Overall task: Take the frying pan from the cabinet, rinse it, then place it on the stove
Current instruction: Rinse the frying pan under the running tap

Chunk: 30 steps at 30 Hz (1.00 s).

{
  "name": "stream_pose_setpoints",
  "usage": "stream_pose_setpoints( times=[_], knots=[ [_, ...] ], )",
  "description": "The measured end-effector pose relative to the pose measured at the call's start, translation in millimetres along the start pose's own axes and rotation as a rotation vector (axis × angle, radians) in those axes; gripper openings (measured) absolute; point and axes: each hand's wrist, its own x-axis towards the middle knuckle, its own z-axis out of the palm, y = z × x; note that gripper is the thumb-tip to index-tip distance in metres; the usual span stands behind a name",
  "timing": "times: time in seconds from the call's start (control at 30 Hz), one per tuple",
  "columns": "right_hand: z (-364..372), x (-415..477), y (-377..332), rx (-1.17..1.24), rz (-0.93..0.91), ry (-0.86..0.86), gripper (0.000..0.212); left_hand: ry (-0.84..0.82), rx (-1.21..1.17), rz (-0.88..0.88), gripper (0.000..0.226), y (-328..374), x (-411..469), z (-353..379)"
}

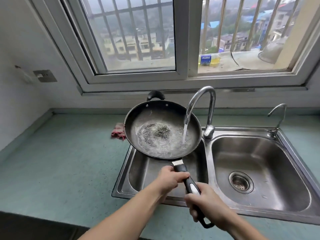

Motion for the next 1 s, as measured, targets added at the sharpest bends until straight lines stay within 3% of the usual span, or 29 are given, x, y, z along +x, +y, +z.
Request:
stream_pose_setpoints(
  times=[0.13, 0.33, 0.47, 0.6, 0.7, 0.83, 1.0],
  knots=[
    [17, 8, -10, 0.323, 0.013, -0.119, 0.017, 0.12, 0.076, 0.044, 0.013, 16, -15, -17],
    [46, 8, -16, 0.827, 0.186, -0.239, 0.023, 0.349, 0.402, 0.028, 0.042, 33, -38, -32],
    [57, 3, -12, 1.031, 0.226, -0.329, 0.018, 0.413, 0.531, 0.021, 0.034, 37, -53, -29],
    [62, 0, -8, 1.302, 0.22, -0.511, 0.049, 0.445, 0.607, 0.05, 0.029, 42, -64, -27],
    [70, -4, -2, 1.477, 0.209, -0.643, 0.051, 0.487, 0.685, 0.081, 0.033, 45, -76, -22],
    [76, -10, 6, 1.558, 0.23, -0.753, 0.033, 0.515, 0.715, 0.112, 0.034, 43, -89, -15],
    [67, -24, 6, 1.313, 0.277, -0.539, 0.039, 0.411, 0.609, 0.056, 0.035, 21, -84, -13]
  ],
)
